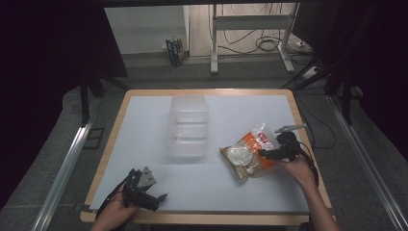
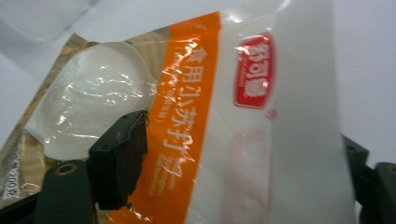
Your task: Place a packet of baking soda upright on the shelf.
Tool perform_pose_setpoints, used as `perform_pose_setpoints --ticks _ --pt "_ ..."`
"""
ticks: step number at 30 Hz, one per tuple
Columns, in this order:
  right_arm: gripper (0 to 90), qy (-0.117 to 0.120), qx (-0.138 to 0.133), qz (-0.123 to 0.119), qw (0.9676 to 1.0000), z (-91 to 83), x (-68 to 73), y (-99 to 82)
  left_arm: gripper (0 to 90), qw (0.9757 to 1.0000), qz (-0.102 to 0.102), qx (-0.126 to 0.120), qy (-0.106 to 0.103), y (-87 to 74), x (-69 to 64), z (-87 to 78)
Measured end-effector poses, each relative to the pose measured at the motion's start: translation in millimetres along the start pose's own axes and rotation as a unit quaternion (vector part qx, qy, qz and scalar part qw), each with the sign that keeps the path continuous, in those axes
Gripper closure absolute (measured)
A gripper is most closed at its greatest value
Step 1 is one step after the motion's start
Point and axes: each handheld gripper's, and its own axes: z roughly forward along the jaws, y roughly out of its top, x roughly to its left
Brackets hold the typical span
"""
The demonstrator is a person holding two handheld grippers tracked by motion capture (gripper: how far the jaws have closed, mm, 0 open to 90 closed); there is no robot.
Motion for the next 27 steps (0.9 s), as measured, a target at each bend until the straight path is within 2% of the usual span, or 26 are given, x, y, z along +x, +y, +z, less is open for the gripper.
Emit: perform_pose_setpoints --ticks 2,6,11,12,13,14,15,16,20,24,27 --pt "28.2 0.015 0.002 -0.001 0.9999 3.9 2.2 4.3 3.7 1.0000 0.000 0.000 0.000 0.0 -0.2 0.1" --pt "31.5 0.024 0.008 -0.005 0.9997 7.6 6.0 7.6 3.7 1.0000 0.001 0.000 0.000 0.0 -0.3 0.2" --pt "45.5 0.036 0.018 -0.007 0.9992 10.9 10.5 11.7 3.7 1.0000 0.001 0.000 0.000 0.0 -0.4 0.3" --pt "50.6 0.033 0.020 -0.011 0.9992 11.0 10.9 12.2 3.7 1.0000 0.001 0.000 0.000 0.1 -0.4 0.3" --pt "67.1 0.010 0.029 -0.027 0.9992 11.4 13.1 13.0 3.7 1.0000 0.001 0.000 0.000 0.1 -0.4 0.3" --pt "74.6 0.003 0.034 -0.031 0.9989 11.6 13.4 13.3 3.7 1.0000 0.001 0.000 0.000 0.1 -0.4 0.3" --pt "74.6 0.003 0.034 -0.031 0.9989 11.6 13.4 13.3 3.7 1.0000 0.001 0.000 0.000 0.1 -0.4 0.3" --pt "86.7 -0.005 0.036 -0.037 0.9986 11.0 13.3 13.7 3.7 1.0000 0.001 0.000 0.000 0.0 -0.4 0.3" --pt "88.7 -0.006 0.037 -0.033 0.9988 9.8 13.6 14.5 3.7 1.0000 0.001 0.000 0.000 0.0 -0.2 0.2" --pt "88.8 -0.015 0.044 -0.051 0.9976 6.8 19.8 15.7 3.7 1.0000 0.000 -0.001 0.001 0.0 -0.1 0.1" --pt "88.8 -0.011 0.037 -0.052 0.9979 2.5 20.7 17.5 3.7 1.0000 0.000 -0.001 0.000 0.0 -0.1 0.1"
